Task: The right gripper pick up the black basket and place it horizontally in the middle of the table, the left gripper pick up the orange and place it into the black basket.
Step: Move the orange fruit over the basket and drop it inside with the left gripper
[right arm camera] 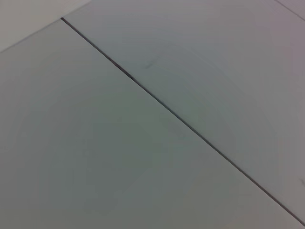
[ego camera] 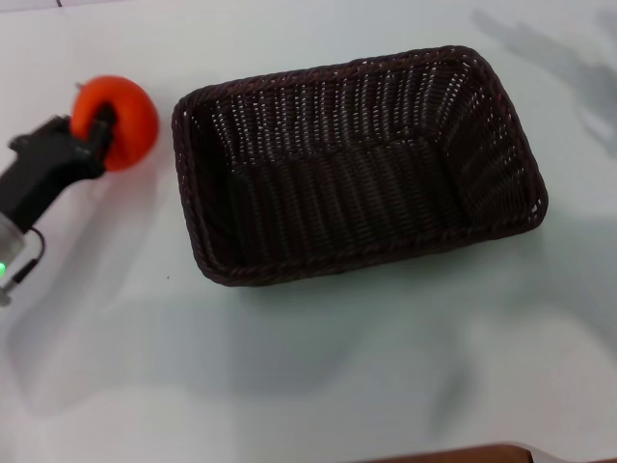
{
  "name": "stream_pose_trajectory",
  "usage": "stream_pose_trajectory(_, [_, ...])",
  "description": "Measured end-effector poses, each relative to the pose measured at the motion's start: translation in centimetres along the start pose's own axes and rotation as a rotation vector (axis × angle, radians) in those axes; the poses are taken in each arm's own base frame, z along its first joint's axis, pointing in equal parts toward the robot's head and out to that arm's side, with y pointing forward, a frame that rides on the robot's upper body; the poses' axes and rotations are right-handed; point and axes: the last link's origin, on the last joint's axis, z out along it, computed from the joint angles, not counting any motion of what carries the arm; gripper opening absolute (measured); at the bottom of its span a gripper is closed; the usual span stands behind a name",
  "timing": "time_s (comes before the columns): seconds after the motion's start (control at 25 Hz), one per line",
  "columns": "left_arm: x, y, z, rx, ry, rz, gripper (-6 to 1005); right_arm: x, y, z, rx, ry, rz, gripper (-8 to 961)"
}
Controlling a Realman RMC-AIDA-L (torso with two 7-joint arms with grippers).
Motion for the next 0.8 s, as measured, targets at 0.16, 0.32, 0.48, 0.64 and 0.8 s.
stream_pose_trajectory(0.16, [1.4,-0.6,-1.5,-0.010,0.111,-0.020,259,0.3,-0.2,0.1,0.015,0.014,0.000,818])
stream_pose_trajectory(0.32, [3.5,0.1,-3.3,-0.095,0.277,-0.021,224,0.4,-0.5,0.2,0.028,0.021,-0.005,818])
stream_pose_trajectory(0.48, [4.6,2.8,-3.7,-0.245,0.374,-0.007,195,0.5,-0.7,0.5,0.037,0.019,-0.011,819])
stream_pose_trajectory(0.64, [4.0,6.4,-2.9,-0.405,0.369,0.039,166,0.5,-0.8,0.6,0.041,0.017,-0.013,820])
stream_pose_trajectory(0.8, [2.8,8.2,-2.6,-0.450,0.348,0.104,150,0.2,-0.8,0.7,0.046,0.014,-0.033,820])
